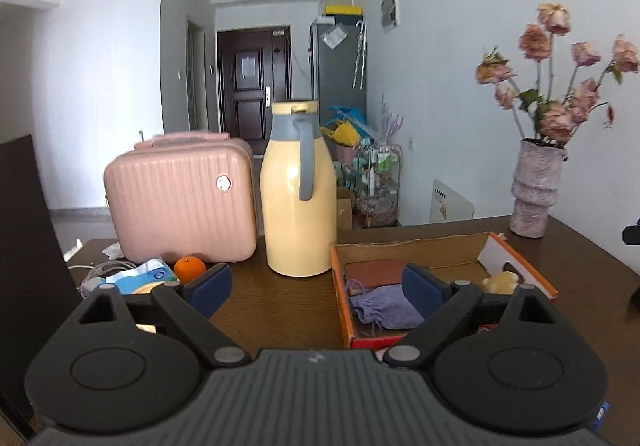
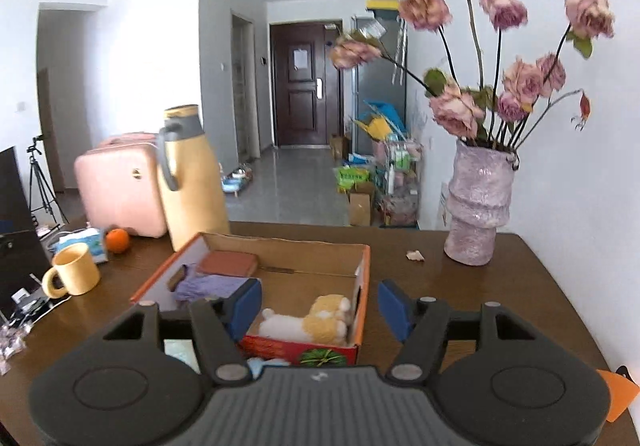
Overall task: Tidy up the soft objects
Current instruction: 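Move both tools back toward the remaining soft items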
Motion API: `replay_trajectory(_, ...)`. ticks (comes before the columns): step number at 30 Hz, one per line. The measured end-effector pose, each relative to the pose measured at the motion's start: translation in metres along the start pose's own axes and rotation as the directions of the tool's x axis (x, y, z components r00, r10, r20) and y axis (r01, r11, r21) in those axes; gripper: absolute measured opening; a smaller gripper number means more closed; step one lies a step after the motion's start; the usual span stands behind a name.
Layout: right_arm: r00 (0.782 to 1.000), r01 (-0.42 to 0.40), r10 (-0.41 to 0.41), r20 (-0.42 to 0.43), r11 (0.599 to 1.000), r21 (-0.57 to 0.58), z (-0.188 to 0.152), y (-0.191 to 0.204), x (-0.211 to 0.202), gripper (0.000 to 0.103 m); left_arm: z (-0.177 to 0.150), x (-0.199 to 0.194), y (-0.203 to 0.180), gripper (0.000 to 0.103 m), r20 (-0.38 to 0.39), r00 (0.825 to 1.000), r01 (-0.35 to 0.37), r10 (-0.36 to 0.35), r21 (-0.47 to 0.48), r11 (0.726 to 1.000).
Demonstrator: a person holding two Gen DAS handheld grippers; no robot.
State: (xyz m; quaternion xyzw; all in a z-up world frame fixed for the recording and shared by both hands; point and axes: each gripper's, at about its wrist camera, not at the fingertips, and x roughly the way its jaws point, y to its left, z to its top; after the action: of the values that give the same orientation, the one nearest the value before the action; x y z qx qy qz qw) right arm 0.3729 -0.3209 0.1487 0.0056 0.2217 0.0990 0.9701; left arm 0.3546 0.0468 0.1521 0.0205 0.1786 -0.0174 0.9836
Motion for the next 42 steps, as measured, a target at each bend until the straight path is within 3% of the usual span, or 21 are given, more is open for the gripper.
replay_trajectory(6,0.996,-0.032,0.031,0.080,0.999,0.020,-0.076,0.020,-0.055,0.064,-0.060,-0.067,-0.010,0.097,0.086,0.996,0.001,0.000,-0.004,1.000)
replay_trajectory(11,0.996,-0.032,0.032,0.079,0.999,-0.007,-0.155,0.047,-0.094,0.065,-0.125,-0.119,-0.029,0.098,0.124,0.992,0.011,-0.014,0.023,1.000)
replay_trajectory(15,0.997,-0.030,0.029,0.066,1.000,0.006,-0.207,0.069,-0.124,0.065,-0.170,-0.145,-0.041,0.099,0.079,0.995,0.069,-0.068,-0.018,0.997)
replay_trajectory(18,0.998,-0.041,0.039,0.058,0.999,0.033,-0.227,0.079,-0.134,0.066,-0.187,-0.148,-0.048,0.099,0.024,0.994,0.103,-0.102,-0.033,0.994)
replay_trajectory(31,0.998,-0.062,0.062,0.015,0.998,0.000,-0.226,0.089,-0.111,0.070,-0.190,-0.112,-0.058,0.099,-0.046,0.992,0.114,-0.116,-0.051,0.992)
replay_trajectory(36,0.996,-0.084,0.083,-0.017,0.995,-0.055,-0.202,0.092,-0.063,0.073,-0.164,-0.066,-0.071,0.098,-0.045,0.982,0.178,-0.181,-0.064,0.982)
replay_trajectory(42,0.991,-0.102,0.092,-0.097,0.990,-0.101,-0.169,0.093,0.025,0.074,-0.124,0.027,-0.098,0.097,-0.047,0.979,0.196,-0.200,-0.085,0.977)
